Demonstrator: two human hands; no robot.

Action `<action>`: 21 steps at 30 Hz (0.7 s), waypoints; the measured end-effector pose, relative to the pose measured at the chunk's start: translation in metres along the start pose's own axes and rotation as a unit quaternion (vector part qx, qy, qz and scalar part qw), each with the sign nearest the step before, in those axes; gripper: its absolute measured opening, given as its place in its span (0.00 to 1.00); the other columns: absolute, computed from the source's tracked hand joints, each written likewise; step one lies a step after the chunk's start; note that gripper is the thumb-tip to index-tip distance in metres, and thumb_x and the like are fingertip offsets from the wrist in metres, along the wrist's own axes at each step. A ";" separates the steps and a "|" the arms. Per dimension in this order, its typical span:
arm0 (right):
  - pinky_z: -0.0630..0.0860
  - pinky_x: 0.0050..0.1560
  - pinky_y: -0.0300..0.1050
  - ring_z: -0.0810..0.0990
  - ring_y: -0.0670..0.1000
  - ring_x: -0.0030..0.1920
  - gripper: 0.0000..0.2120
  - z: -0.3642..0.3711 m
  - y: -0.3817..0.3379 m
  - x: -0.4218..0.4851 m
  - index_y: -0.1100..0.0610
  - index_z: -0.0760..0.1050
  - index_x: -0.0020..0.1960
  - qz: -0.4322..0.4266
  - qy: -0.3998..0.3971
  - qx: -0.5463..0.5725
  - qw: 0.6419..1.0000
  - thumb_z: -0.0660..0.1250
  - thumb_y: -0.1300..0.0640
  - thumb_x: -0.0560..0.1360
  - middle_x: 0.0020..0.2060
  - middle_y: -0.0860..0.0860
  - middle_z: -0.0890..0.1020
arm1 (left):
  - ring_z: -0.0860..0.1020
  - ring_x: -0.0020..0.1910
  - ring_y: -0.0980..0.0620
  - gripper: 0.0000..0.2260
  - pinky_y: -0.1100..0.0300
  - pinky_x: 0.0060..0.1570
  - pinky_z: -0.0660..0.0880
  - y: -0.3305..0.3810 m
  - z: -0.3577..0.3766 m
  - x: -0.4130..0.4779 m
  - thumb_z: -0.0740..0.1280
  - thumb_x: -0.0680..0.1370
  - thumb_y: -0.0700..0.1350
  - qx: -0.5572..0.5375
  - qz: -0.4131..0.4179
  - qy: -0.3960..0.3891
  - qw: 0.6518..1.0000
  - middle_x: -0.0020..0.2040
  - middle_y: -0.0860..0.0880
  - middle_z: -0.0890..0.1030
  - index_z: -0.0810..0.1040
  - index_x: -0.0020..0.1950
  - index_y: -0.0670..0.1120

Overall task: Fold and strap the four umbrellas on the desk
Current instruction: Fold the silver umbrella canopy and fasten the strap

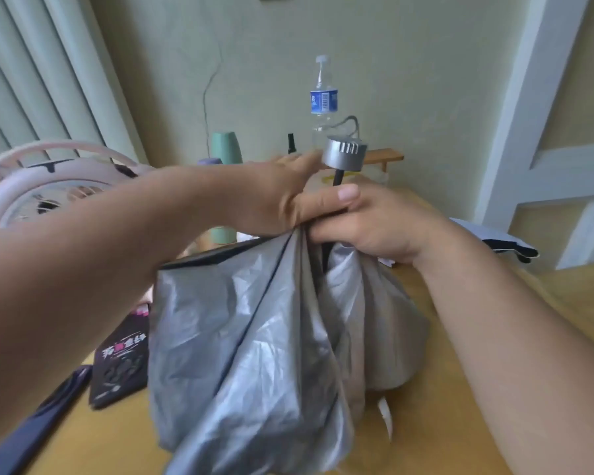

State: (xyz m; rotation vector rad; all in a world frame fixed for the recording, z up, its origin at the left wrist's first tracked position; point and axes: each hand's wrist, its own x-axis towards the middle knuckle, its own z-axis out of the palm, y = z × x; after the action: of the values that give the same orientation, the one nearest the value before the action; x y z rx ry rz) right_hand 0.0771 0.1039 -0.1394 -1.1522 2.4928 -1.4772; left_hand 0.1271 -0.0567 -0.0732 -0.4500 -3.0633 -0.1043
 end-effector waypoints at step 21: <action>0.77 0.63 0.54 0.84 0.58 0.58 0.15 0.018 0.054 -0.008 0.59 0.83 0.61 0.277 0.201 0.375 0.862 0.71 0.55 0.76 0.55 0.57 0.86 | 0.83 0.43 0.57 0.18 0.52 0.52 0.81 -0.077 0.125 -0.084 0.79 0.72 0.47 -0.367 -0.094 0.257 0.889 0.47 0.56 0.85 0.81 0.59 0.59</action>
State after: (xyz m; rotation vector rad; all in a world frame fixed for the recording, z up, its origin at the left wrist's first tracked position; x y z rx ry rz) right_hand 0.0584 0.1105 -0.1935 0.0086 1.8009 -2.2774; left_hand 0.1811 -0.1448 -0.2063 -0.0982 -2.4224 -1.1959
